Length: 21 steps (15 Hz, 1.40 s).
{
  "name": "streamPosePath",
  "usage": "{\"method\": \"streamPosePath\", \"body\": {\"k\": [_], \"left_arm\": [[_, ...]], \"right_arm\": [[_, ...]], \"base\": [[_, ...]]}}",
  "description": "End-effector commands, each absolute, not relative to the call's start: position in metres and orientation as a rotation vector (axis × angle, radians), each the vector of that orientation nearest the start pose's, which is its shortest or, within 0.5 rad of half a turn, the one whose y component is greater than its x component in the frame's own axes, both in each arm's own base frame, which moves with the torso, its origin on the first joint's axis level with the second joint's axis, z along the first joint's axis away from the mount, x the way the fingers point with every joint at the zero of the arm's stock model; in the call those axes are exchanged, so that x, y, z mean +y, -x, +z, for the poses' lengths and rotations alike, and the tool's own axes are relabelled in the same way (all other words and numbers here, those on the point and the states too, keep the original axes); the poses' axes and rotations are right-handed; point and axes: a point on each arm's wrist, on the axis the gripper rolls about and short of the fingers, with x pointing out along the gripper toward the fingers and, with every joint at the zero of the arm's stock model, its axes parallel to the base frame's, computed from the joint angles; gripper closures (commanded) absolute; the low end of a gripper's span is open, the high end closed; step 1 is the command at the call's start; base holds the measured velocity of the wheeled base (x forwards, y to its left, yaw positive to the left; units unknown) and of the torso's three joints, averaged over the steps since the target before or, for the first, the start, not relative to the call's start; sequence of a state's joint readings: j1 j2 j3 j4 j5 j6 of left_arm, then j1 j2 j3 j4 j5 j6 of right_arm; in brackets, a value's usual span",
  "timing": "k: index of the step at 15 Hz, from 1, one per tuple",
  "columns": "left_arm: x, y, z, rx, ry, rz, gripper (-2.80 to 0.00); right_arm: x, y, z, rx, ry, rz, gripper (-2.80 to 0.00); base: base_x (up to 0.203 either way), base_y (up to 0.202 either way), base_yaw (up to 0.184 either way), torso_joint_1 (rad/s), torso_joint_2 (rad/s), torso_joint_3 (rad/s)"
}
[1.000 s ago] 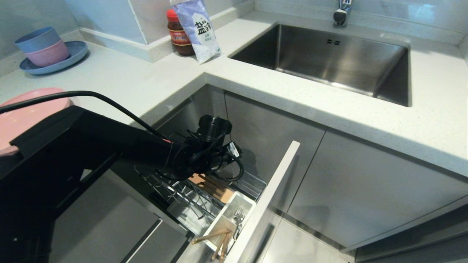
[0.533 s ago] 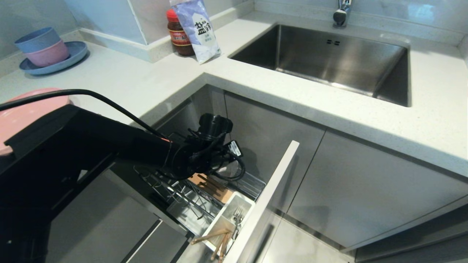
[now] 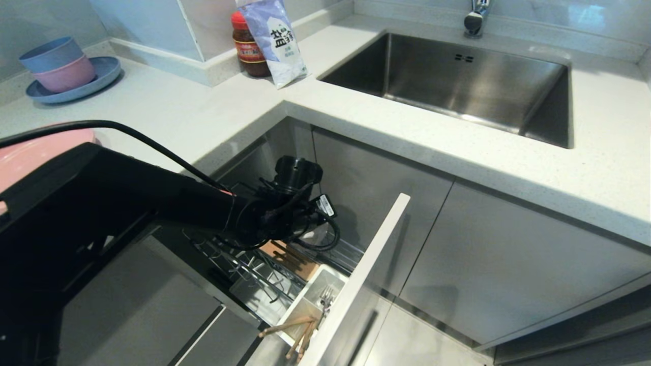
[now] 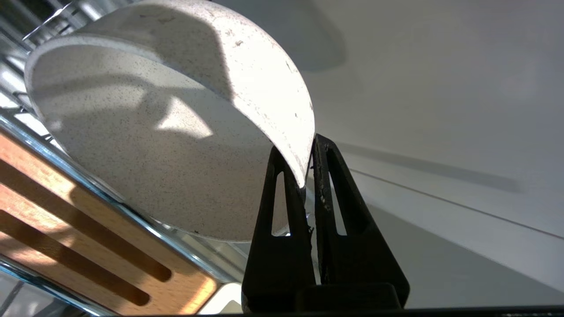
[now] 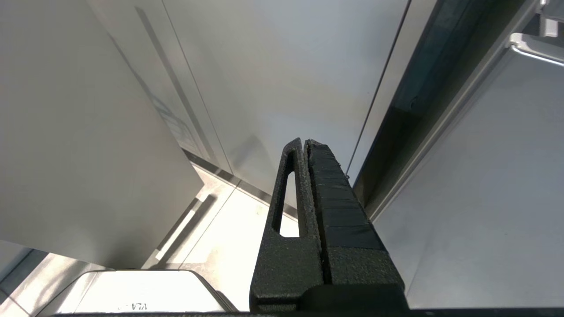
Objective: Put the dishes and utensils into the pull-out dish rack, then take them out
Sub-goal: Take the bowl out of the cupboard
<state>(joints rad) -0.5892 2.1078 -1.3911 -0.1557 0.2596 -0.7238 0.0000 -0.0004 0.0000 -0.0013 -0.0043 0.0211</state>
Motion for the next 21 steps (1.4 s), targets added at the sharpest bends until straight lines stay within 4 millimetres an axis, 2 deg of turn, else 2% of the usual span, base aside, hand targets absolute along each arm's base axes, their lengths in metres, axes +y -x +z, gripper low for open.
{"method": "streamPosePath", "body": {"k": [1,6,10,12,15,18,21], "left_arm": [[-0.223,-0.341,0.175,0.542,0.507,-0.145,0.00],[-0.213,-0.309,0.221,0.461,0.555,-0.208,0.00],[-0.205,-0.269,0.263,0.385,0.594,-0.294,0.00],[-0.193,-0.241,0.291,0.330,0.623,-0.345,0.00],[-0.162,-0.197,0.336,0.226,0.678,-0.413,0.00],[-0.122,-0.152,0.375,0.081,0.709,-0.482,0.00],[-0.079,-0.138,0.398,-0.076,0.660,-0.417,0.00]], "right_arm": [[0.000,0.023,0.075,-0.003,-0.021,-0.005,0.00],[0.000,0.023,0.075,-0.003,-0.021,-0.005,0.00],[0.000,0.023,0.075,-0.003,-0.021,-0.005,0.00],[0.000,0.023,0.075,-0.003,-0.021,-0.005,0.00],[0.000,0.023,0.075,-0.003,-0.021,-0.005,0.00],[0.000,0.023,0.075,-0.003,-0.021,-0.005,0.00],[0.000,0.023,0.075,-0.003,-0.021,-0.005,0.00]], "base": [[0.000,0.000,0.000,0.000,0.00,0.000],[0.000,0.000,0.000,0.000,0.00,0.000],[0.000,0.000,0.000,0.000,0.00,0.000],[0.000,0.000,0.000,0.000,0.00,0.000],[0.000,0.000,0.000,0.000,0.00,0.000],[0.000,0.000,0.000,0.000,0.00,0.000],[0.000,0.000,0.000,0.000,0.00,0.000]]}}
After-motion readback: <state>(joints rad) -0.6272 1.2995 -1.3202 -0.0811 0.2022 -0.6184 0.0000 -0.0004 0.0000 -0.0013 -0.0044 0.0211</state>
